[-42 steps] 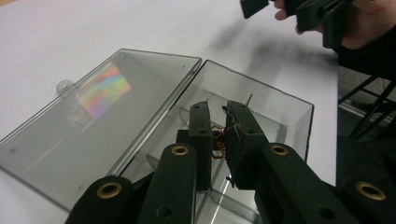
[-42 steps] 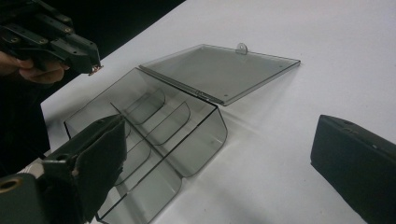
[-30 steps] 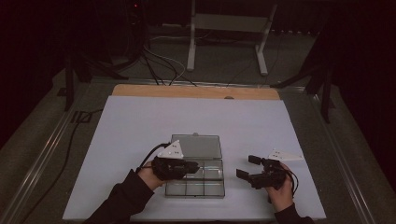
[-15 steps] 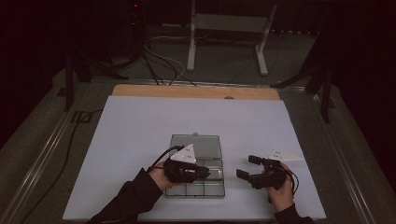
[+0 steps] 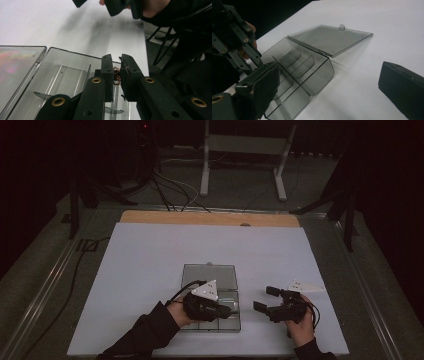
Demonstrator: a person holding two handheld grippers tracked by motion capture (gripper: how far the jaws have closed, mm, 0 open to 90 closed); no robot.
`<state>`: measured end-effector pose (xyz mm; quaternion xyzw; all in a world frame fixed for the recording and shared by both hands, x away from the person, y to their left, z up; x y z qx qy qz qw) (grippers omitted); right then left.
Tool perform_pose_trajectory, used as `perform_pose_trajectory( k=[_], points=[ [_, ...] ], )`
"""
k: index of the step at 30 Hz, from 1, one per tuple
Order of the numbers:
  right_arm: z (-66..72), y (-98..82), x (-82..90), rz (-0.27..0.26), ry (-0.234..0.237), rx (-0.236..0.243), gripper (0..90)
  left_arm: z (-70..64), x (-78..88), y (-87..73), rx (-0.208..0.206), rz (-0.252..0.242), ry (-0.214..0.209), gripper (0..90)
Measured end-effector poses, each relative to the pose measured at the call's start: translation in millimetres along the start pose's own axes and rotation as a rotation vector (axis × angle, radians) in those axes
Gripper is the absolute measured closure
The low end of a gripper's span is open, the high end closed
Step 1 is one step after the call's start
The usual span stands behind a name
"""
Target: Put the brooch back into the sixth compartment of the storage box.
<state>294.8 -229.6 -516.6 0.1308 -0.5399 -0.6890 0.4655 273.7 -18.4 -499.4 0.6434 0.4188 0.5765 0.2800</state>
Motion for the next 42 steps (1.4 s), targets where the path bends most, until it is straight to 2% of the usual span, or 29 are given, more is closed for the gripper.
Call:
perform_pose_trajectory(
  k=[4, 13, 21, 26, 30, 32, 34, 36, 37, 39, 40, 42],
  points=[
    [0.1, -0.1, -0.2, 0.001, 0.000, 0.001, 3.3, -0.3, -5.2, -2.0, -0.005, 0.023, -0.001, 83.6],
    [-0.3, 0.0, -0.1, 0.000, 0.000, 0.001, 3.3, 4.4, -14.2, -6.1, 0.053, 0.049, 0.002, 83.5],
    [-0.6, -0.1, -0.1, 0.001, -0.001, -0.002, 3.4, 4.8, -17.9, -7.2, 0.047, 0.060, 0.032, 83.4],
    [-0.7, -0.3, -0.3, 0.001, -0.001, -0.004, 3.4, 7.9, -19.2, -9.7, 0.034, 0.085, 0.081, 83.3],
    [-1.2, -0.3, -0.4, 0.001, 0.000, -0.003, 3.4, 8.3, -17.8, -7.2, 0.047, 0.060, 0.083, 83.3],
    [-1.4, -0.3, -0.2, 0.001, -0.001, -0.003, 3.4, 7.9, -15.8, -5.0, 0.062, 0.035, 0.066, 83.2],
    [-1.5, -0.4, -0.1, 0.002, -0.001, -0.004, 3.4, 8.1, -14.8, -4.7, 0.046, 0.040, 0.080, 78.0],
    [-1.5, -0.6, -0.3, 0.002, -0.002, -0.005, 3.4, 7.8, -15.0, -4.5, 0.057, 0.036, 0.080, 77.6],
    [-1.4, -0.6, -0.4, 0.003, -0.001, -0.005, 3.4, 8.1, -15.7, -4.8, 0.059, 0.042, 0.094, 69.7],
    [-1.2, -0.6, -0.4, 0.003, -0.001, -0.004, 3.4, 6.7, -16.4, -4.8, 0.063, 0.046, 0.088, 56.4],
    [-1.3, -0.6, -0.3, 0.003, -0.001, -0.004, 3.4, 6.9, -16.7, -5.0, 0.063, 0.060, 0.101, 48.3],
    [-1.3, -0.5, -0.1, 0.003, -0.002, -0.003, 3.4, 7.1, -17.4, -5.7, 0.038, 0.094, 0.142, 31.3]
  ],
)
Point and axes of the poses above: each handheld gripper's, and its own axes: x roughly backward along the jaws, y roughly out of its top, z roughly to its left, the point moved 6 cm from there along -x, roughly forward along the jaws, and after that the axes turned 6 degrees about -z, right-handed, at the moved point
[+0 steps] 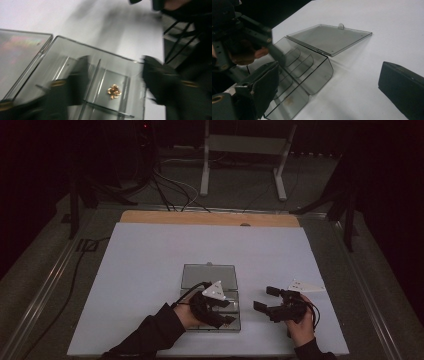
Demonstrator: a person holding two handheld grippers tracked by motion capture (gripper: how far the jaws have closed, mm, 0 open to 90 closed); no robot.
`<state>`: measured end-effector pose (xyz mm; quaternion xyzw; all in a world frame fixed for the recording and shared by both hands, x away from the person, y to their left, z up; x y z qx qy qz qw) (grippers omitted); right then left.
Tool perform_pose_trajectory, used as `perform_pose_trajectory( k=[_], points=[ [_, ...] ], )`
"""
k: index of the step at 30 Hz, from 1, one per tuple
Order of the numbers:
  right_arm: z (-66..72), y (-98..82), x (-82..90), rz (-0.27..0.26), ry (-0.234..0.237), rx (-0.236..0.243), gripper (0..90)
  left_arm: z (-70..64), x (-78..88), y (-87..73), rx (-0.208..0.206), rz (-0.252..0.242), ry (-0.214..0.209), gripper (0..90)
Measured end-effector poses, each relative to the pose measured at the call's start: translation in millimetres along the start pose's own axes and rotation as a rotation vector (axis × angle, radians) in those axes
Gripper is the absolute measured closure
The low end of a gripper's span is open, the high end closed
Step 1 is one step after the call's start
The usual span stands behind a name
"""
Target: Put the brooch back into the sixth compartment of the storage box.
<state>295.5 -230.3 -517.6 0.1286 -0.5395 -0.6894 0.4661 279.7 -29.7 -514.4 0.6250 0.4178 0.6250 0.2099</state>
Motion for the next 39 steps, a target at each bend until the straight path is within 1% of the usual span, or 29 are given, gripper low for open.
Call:
perform_pose_trajectory(
  k=[1, 3, 4, 6, 8, 10, 11, 13, 18, 24, 26, 28, 29, 33, 36, 38, 39],
  points=[
    [0.1, 0.1, 0.1, -0.001, 0.000, 0.000, 3.4, 0.0, 0.0, 0.2, -0.009, 0.004, 0.020, 26.5],
    [0.2, 0.2, 0.2, -0.001, 0.000, 0.000, 3.4, -0.4, 1.5, 1.1, -0.022, 0.008, 0.029, 17.1],
    [0.2, 0.1, 0.2, -0.001, 0.000, 0.000, 3.4, -0.8, 2.2, 2.1, -0.019, 0.000, 0.031, 16.7],
    [0.2, 0.2, 0.3, -0.002, 0.001, -0.001, 3.4, -1.3, 4.0, 3.3, -0.016, -0.004, 0.016, 9.3],
    [0.3, 0.4, 0.3, -0.003, 0.001, 0.000, 3.4, -1.5, 5.1, 4.1, -0.008, -0.008, 0.010, 3.7],
    [0.4, 0.3, 0.3, -0.002, 0.001, 0.001, 3.4, -0.6, 6.7, 4.9, 0.007, -0.015, 0.008, 2.8],
    [0.5, 0.3, 0.3, -0.002, 0.001, 0.001, 3.4, 0.2, 7.4, 5.1, 0.012, -0.019, 0.013, 2.1],
    [0.6, 0.5, 0.4, -0.003, 0.001, 0.001, 3.3, 0.9, 9.3, 4.7, 0.018, -0.019, -0.003, 1.7],
    [0.9, 0.6, 0.4, -0.003, 0.003, 0.003, 3.3, 3.0, 15.1, 6.1, 0.034, -0.041, -0.012, 1.3],
    [1.1, 0.6, 0.3, -0.003, 0.004, 0.004, 3.4, 6.9, 22.6, 7.9, 0.037, -0.051, 0.001, 1.4],
    [1.0, 0.6, 0.2, -0.003, 0.003, 0.003, 3.4, 7.9, 24.6, 8.3, 0.046, -0.057, 0.001, 1.4],
    [1.1, 0.6, 0.2, -0.003, 0.004, 0.003, 3.4, 9.3, 26.3, 8.7, 0.047, -0.060, 0.011, 1.4],
    [1.1, 0.7, 0.2, -0.003, 0.004, 0.002, 3.4, 10.2, 27.5, 8.8, 0.043, -0.059, 0.009, 1.4],
    [1.5, 0.8, 0.2, -0.004, 0.005, 0.001, 3.4, 14.5, 32.3, 9.2, 0.047, -0.062, 0.027, 1.4],
    [2.6, 1.3, 0.2, -0.006, 0.008, 0.000, 3.4, 18.0, 36.8, 10.1, 0.062, -0.074, 0.036, 1.4],
    [2.9, 1.4, 0.1, -0.006, 0.008, 0.002, 3.4, 19.8, 38.7, 10.2, 0.062, -0.073, 0.041, 1.4],
    [3.1, 1.3, 0.0, -0.005, 0.009, 0.002, 3.4, 22.7, 41.8, 10.4, 0.066, -0.079, 0.051, 1.4]
  ],
)
Point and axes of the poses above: each handheld gripper's, and its own axes: x roughly backward along the jaws, y roughly out of its top, z roughly to its left, the point moved 6 cm from there along -x, roughly forward along the jaws, and after that the axes turned 6 degrees about -z, right-handed, at the moved point
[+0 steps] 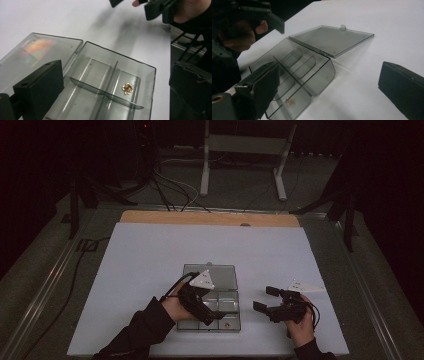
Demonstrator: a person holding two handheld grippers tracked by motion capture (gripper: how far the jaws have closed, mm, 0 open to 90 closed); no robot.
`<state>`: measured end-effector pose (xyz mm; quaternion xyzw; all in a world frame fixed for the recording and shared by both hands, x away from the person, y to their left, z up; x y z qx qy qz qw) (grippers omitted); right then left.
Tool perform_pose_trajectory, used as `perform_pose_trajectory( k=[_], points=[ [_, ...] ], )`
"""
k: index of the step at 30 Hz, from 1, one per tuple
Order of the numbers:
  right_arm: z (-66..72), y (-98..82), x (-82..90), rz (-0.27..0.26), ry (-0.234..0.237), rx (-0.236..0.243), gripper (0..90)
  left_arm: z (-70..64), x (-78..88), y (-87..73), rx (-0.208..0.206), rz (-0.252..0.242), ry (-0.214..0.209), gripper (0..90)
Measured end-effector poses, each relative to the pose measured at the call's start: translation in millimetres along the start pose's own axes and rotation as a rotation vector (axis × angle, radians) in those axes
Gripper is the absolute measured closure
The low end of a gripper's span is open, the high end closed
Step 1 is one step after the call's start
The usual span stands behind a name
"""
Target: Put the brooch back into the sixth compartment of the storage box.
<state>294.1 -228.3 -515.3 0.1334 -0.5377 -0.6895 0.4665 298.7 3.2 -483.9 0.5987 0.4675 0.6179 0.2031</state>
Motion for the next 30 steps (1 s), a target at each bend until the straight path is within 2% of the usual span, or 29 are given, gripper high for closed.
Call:
perform_pose_trajectory(
  k=[16, 30],
  points=[
    [-0.1, 0.0, 0.1, -0.001, 0.001, -0.001, 3.4, 27.7, 22.7, 1.2, 0.060, -0.036, 0.065, 1.5],
    [0.2, -0.2, -0.5, 0.001, 0.001, -0.003, 3.4, 50.6, 30.7, -6.3, 0.113, -0.036, 0.123, 1.5]
  ],
)
Point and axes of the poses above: each handheld gripper's, and its own axes: x roughly backward along the jaws, y roughly out of its top, z roughly to its left, the point moved 6 cm from there along -x, roughly forward along the jaws, and after that the axes turned 6 degrees about -z, right-handed, at the moved point
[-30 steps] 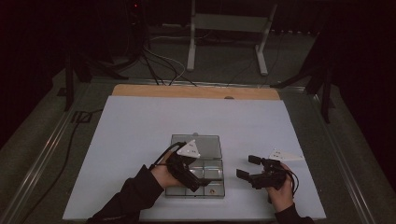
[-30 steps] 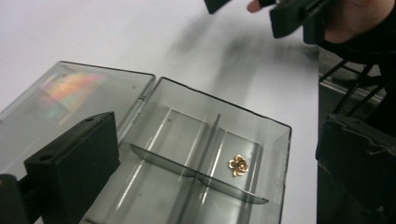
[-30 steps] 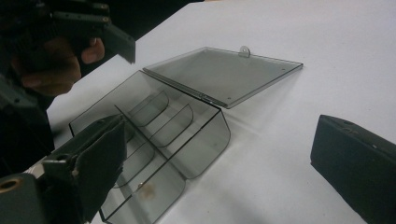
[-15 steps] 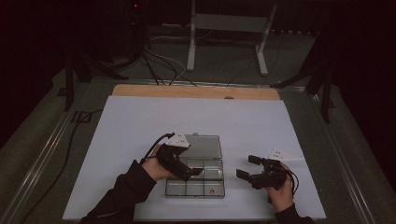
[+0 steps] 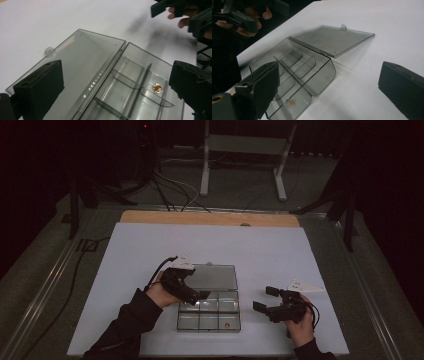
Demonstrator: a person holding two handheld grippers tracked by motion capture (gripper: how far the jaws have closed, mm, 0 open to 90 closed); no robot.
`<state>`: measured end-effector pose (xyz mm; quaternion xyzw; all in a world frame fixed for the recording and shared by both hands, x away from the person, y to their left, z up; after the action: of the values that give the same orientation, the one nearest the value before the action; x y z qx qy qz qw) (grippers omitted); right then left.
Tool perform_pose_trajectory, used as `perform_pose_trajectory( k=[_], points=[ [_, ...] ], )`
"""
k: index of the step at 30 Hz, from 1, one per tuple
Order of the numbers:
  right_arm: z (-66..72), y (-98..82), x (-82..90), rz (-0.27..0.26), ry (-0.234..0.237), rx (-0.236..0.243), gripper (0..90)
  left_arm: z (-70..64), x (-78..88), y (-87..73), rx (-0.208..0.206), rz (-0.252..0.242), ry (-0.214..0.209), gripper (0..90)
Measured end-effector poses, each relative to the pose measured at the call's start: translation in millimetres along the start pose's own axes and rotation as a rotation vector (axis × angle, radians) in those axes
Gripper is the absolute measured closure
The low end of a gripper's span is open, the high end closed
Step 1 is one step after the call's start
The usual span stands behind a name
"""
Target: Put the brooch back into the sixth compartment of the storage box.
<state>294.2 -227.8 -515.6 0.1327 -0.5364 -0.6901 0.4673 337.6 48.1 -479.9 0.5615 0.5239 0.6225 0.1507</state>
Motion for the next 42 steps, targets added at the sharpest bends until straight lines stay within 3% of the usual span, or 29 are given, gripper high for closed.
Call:
perform_pose_trajectory(
  k=[4, 19, 32, 42],
  points=[
    [-0.2, -0.1, 0.0, 0.000, 0.000, 0.000, 3.4, 9.2, -0.8, -3.8, 0.029, 0.001, 0.033, 1.5],
    [-0.3, -0.2, 0.3, 0.002, -0.002, 0.004, 3.4, 36.3, 4.6, -12.7, 0.111, -0.012, 0.087, 1.5],
    [0.6, -0.4, -0.5, 0.005, 0.000, 0.007, 3.4, 56.9, 11.5, -21.3, 0.229, -0.049, 0.079, 1.6],
    [0.5, -0.2, -0.2, 0.004, -0.002, 0.012, 3.4, 69.9, 12.3, -30.3, 0.326, -0.044, 0.069, 1.5]
  ],
)
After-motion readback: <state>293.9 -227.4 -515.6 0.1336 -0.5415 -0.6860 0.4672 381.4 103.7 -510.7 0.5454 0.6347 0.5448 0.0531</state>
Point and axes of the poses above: each handheld gripper's, and its own axes: x roughly backward along the jaws, y roughly out of its top, z roughly to its left, the point moved 6 cm from there along -x, roughly forward along the jaws, and after that the axes turned 6 degrees about -z, right-handed, at the moved point
